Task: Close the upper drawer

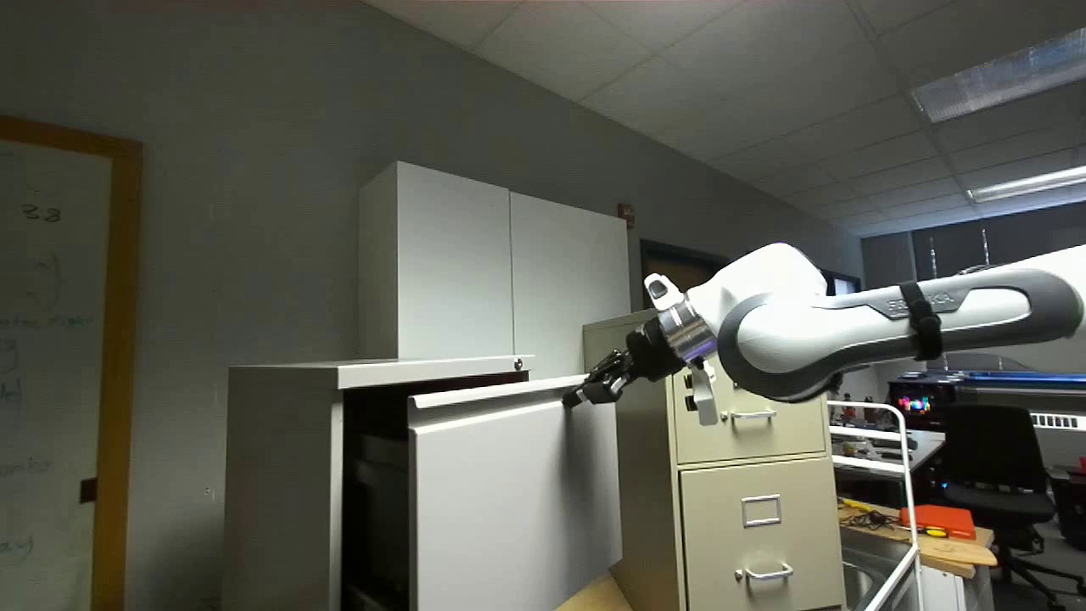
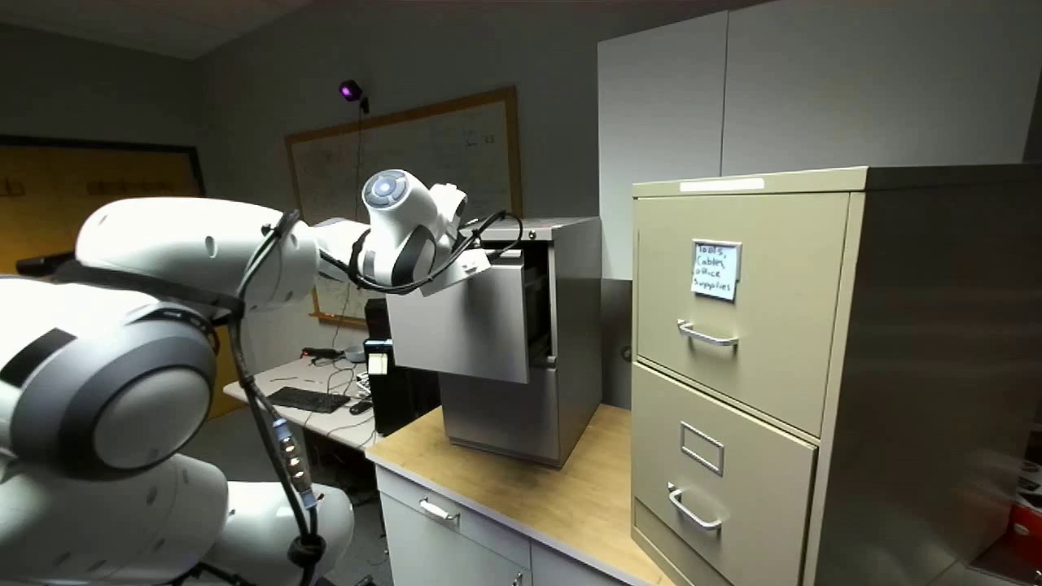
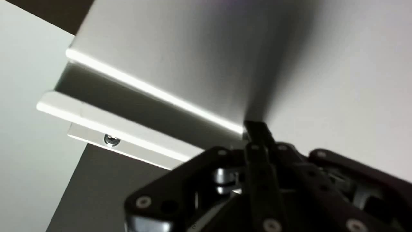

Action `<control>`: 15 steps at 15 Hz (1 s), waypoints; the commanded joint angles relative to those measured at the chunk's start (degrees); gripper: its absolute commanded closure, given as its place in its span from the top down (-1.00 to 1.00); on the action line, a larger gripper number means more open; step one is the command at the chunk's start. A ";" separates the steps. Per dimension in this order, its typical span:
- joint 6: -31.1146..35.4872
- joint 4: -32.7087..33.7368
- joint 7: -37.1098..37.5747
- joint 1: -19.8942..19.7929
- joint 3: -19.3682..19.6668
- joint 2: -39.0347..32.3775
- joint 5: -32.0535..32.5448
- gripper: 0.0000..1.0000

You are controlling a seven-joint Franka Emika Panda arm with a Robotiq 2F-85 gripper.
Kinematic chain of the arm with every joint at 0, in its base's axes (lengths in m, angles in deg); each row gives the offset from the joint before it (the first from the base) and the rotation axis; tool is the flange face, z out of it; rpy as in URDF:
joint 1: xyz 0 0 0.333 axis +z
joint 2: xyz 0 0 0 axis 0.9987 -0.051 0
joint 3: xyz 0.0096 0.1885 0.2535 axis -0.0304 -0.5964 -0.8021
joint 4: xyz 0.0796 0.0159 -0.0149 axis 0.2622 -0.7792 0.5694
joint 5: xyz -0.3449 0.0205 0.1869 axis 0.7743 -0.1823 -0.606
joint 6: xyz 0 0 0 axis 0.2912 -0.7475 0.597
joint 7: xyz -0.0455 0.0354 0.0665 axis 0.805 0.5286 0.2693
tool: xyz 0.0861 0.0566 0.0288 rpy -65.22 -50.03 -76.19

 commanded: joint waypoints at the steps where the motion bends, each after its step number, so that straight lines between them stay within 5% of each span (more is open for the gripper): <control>1: 1.46 6.85 -3.97 4.56 2.27 -7.59 -4.46 -1.00; 11: -0.30 21.78 -12.83 10.32 8.37 -23.77 -18.98 -1.00; 15: -2.15 27.76 -13.21 15.87 14.61 -28.96 -21.54 -1.00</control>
